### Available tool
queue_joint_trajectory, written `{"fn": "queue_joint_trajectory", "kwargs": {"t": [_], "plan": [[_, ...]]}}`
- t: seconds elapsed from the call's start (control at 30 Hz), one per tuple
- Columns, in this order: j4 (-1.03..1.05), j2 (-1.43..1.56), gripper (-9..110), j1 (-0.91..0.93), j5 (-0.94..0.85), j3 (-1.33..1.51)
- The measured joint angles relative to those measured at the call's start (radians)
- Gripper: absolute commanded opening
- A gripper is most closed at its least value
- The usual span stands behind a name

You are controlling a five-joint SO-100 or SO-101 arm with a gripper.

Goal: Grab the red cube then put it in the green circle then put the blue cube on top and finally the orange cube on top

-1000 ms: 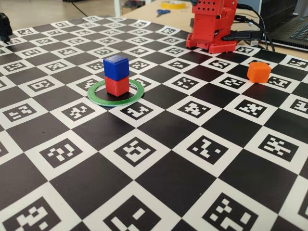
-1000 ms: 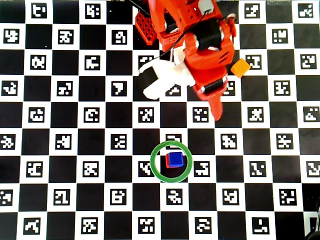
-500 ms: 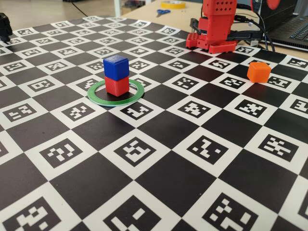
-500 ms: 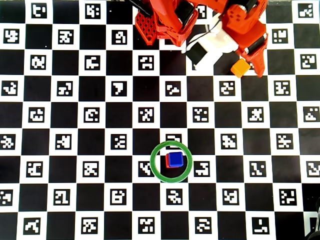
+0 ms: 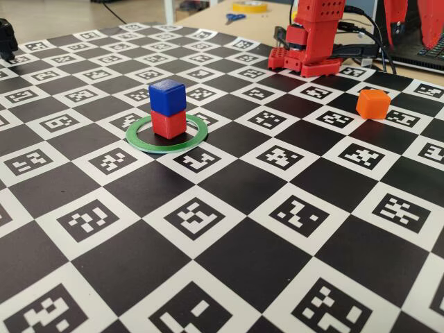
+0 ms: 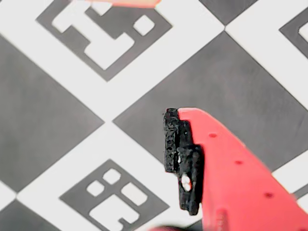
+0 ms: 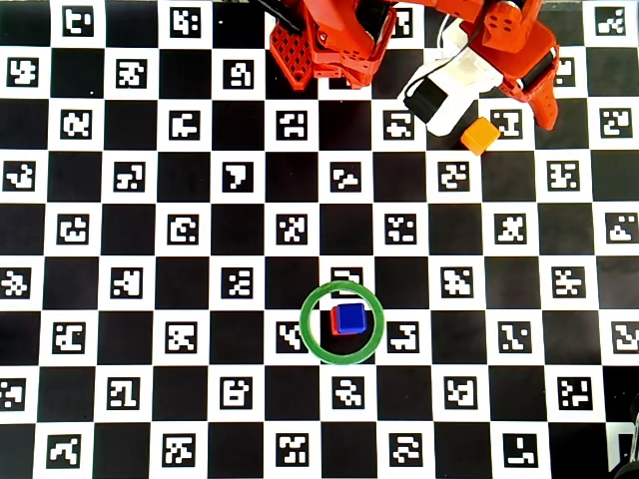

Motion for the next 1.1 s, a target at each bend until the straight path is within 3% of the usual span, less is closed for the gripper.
{"fn": "queue_joint_trajectory", "kwargs": {"t": [1.1], "plan": [[-0.337, -0.222, 41, 0.091, -0.092, 0.187]]}}
